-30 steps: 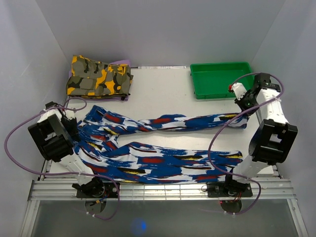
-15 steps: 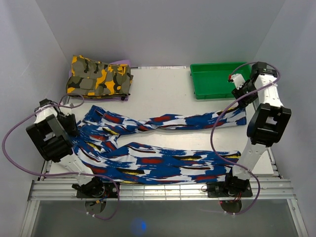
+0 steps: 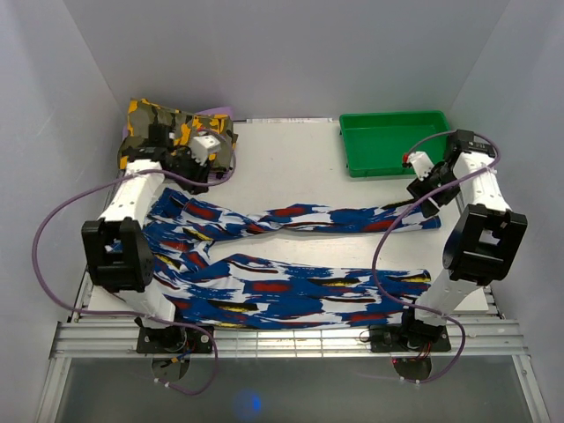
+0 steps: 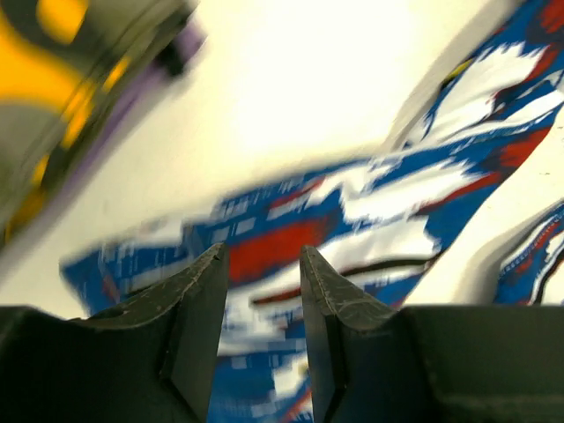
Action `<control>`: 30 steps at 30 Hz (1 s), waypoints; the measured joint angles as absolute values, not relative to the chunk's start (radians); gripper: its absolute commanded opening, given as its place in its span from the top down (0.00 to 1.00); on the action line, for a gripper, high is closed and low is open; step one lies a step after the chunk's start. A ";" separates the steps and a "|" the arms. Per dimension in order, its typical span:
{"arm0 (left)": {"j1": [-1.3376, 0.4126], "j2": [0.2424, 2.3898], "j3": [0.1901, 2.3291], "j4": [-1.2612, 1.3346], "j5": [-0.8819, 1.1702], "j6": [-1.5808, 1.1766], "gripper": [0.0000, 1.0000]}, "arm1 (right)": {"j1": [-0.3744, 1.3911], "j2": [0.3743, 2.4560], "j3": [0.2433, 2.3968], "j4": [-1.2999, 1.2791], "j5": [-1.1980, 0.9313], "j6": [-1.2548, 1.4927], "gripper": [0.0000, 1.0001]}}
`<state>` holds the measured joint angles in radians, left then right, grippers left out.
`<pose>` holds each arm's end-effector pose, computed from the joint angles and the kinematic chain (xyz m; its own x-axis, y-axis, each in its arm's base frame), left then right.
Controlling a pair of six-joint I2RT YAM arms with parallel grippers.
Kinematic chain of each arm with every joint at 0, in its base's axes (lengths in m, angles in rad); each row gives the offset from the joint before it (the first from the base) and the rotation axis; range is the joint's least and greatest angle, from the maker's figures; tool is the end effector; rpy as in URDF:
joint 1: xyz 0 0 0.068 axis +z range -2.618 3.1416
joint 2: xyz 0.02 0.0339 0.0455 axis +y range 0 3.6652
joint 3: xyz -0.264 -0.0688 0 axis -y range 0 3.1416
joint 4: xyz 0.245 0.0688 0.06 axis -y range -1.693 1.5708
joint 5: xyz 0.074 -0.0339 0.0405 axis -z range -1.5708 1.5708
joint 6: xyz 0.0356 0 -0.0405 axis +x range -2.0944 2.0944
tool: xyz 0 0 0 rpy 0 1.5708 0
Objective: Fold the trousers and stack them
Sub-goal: Flatten the trousers out
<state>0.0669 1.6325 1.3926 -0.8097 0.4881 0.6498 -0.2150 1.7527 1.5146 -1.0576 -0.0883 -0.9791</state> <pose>0.3414 0.0061 0.2856 -0.5837 0.4965 -0.6425 0.6620 0.7492 -0.0225 0.3423 -0.0715 0.2683 -0.6814 -0.6974 -0.2220 -0.6749 0.7161 -0.1781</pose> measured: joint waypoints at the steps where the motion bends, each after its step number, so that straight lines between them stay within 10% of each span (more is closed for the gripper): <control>1: 0.014 1.664 1.416 -0.810 0.489 0.680 0.51 | -0.212 1.740 1.488 -1.060 -0.089 -0.987 0.31; 14: -0.240 1.999 1.613 -1.054 0.505 1.142 0.55 | -0.091 1.851 1.347 -0.860 -0.079 -1.056 0.32; 30: -0.299 2.008 1.577 -1.181 0.498 1.310 0.93 | -0.041 1.932 1.380 -0.753 -0.023 -1.055 0.86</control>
<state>-0.2989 2.0083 1.5772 -1.1812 0.4976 1.3098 -0.0414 1.9324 1.3800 -0.7528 -0.0235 -1.0554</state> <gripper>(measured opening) 0.121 0.210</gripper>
